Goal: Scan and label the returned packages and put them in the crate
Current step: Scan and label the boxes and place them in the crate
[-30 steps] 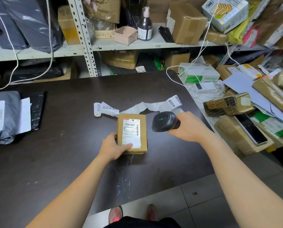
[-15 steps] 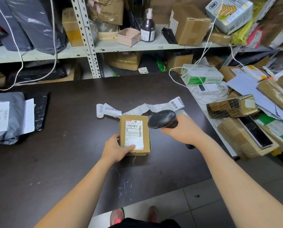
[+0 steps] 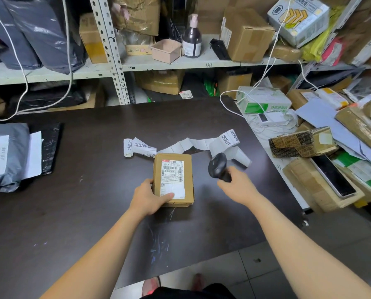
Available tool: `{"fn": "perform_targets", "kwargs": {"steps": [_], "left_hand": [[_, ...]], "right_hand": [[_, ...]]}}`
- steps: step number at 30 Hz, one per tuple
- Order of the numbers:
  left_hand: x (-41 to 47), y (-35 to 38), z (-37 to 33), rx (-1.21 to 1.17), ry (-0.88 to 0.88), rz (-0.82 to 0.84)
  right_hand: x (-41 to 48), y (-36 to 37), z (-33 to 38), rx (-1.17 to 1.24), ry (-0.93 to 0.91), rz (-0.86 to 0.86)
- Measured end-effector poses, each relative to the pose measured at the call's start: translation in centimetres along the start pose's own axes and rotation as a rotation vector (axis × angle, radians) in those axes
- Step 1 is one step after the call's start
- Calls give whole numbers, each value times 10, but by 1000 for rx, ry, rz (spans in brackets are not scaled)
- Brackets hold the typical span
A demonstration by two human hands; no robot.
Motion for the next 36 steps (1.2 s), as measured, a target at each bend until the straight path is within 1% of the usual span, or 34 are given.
{"fn": "perform_targets", "kwargs": {"steps": [6, 11, 13, 16, 17, 18, 19, 21, 22, 24, 25, 27, 29, 32, 34, 36], "left_hand": [[10, -3, -6, 62, -37, 33], [17, -7, -20, 77, -27, -52], [19, -7, -23, 92, -11, -79], [24, -6, -24, 109, 17, -64], [25, -6, -24, 106, 20, -59], [25, -6, -24, 105, 23, -58], [26, -5, -24, 103, 25, -60], [25, -5, -23, 94, 26, -69], [24, -5, -23, 89, 25, -76], [21, -5, -23, 96, 25, -87], [21, -5, -23, 103, 28, -88], [20, -4, -23, 117, 33, -84], [19, -3, -23, 120, 30, -77], [19, -5, -21, 149, 19, -70], [19, -8, -22, 242, -2, -64], [18, -14, -28, 315, 16, -96]], "right_hand": [[12, 23, -39, -307, 85, -47], [18, 34, -44, -302, 77, -91], [22, 35, -42, -318, 72, -57], [31, 30, -43, -324, 109, 78], [34, 25, -42, -256, 143, 109], [39, 18, -40, -125, 172, 108], [43, 9, -36, 44, 185, 74], [55, -7, -26, 402, 249, -55], [66, -12, -22, 537, 306, -106], [82, -21, -11, 727, 414, -155], [92, -21, -6, 771, 447, -155], [111, -16, 5, 874, 447, -128], [124, -6, 13, 956, 473, -51], [130, 3, 16, 905, 508, -83], [129, 2, 22, 873, 441, -109], [121, 0, 32, 844, 336, -92]]}}
Point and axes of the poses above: each hand's wrist, its own x-axis towards the middle knuckle, its own y-axis out of the palm, z = x × y, the point moved 5 cm from there along x, towards the middle knuckle, and after that the axes turned 8 degrees about y, right-handed, at the moved point
